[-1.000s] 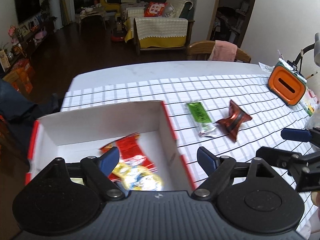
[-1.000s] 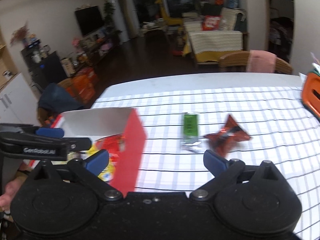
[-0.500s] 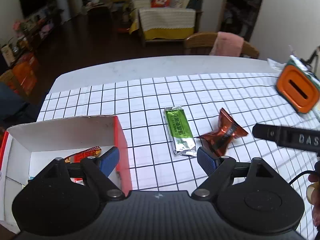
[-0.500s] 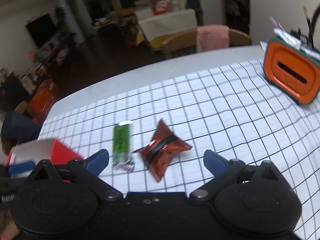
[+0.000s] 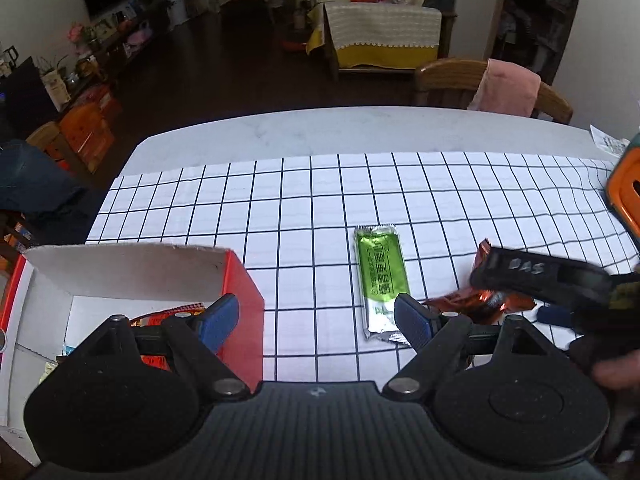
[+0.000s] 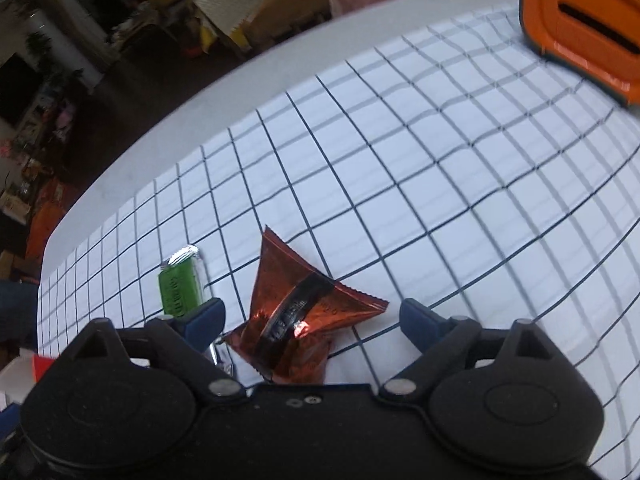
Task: Organize snacks
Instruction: 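Grasp the copper-foil candy with the right tool while the left tool grasps the green wafer bar, then carry both snacks into the box and open both tools to release them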
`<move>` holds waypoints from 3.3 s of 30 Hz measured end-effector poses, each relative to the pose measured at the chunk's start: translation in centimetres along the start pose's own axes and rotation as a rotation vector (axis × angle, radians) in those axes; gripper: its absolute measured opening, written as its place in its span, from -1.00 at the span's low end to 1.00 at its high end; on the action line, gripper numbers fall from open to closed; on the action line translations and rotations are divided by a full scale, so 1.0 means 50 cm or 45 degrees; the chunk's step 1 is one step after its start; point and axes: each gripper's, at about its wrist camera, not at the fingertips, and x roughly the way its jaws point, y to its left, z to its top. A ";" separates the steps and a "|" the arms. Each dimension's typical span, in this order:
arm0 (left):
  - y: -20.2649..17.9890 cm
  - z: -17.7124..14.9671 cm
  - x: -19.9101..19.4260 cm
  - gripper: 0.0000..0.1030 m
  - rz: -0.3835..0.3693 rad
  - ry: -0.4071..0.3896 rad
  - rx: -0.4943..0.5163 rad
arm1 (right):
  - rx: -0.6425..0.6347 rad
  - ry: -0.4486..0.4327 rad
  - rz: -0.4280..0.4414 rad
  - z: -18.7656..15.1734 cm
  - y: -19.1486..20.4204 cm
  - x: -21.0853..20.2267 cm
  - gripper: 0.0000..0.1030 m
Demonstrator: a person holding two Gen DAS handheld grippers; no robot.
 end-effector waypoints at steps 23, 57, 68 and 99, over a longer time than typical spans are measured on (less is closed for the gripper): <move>-0.114 0.094 0.119 0.65 -0.142 0.179 0.025 | -0.208 0.034 0.120 0.009 -0.058 0.015 -0.22; -0.121 -0.050 0.187 -0.19 -0.150 0.292 -0.047 | -0.214 0.012 0.214 -0.030 -0.157 -0.118 -0.22; -0.048 -0.143 -0.046 -0.19 -0.218 0.233 -0.016 | -0.323 -0.047 0.211 -0.085 -0.115 -0.222 -0.22; 0.400 -0.147 -0.202 -0.19 -0.149 0.138 -0.105 | -0.657 -0.094 0.313 -0.241 0.294 -0.262 -0.23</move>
